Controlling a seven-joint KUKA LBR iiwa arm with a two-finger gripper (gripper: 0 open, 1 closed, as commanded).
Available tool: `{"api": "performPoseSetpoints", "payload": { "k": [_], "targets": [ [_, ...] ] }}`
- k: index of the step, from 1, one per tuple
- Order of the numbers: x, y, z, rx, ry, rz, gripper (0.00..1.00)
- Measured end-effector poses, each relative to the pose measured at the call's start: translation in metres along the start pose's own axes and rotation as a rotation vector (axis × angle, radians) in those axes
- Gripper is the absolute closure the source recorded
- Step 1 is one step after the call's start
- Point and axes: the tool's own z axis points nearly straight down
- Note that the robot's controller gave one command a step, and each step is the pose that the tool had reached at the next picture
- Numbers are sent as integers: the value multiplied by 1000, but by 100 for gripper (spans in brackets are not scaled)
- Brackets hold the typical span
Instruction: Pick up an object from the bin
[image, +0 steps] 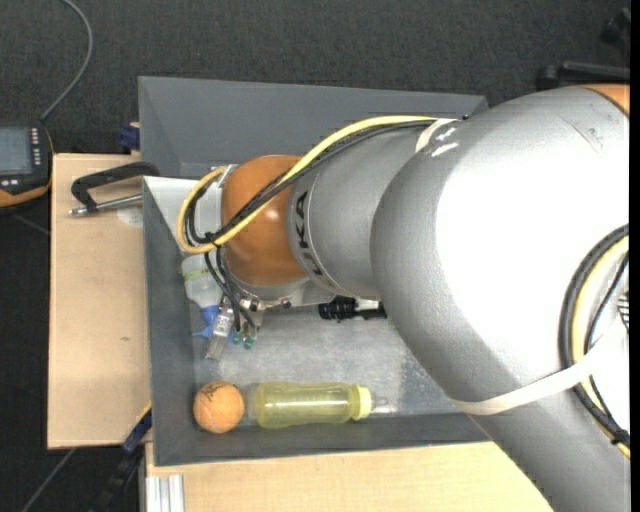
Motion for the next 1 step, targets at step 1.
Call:
{"api": "performPoseSetpoints", "payload": {
  "k": [1],
  "targets": [
    [0,-1,-3,1,0,0,100]
  ]
}}
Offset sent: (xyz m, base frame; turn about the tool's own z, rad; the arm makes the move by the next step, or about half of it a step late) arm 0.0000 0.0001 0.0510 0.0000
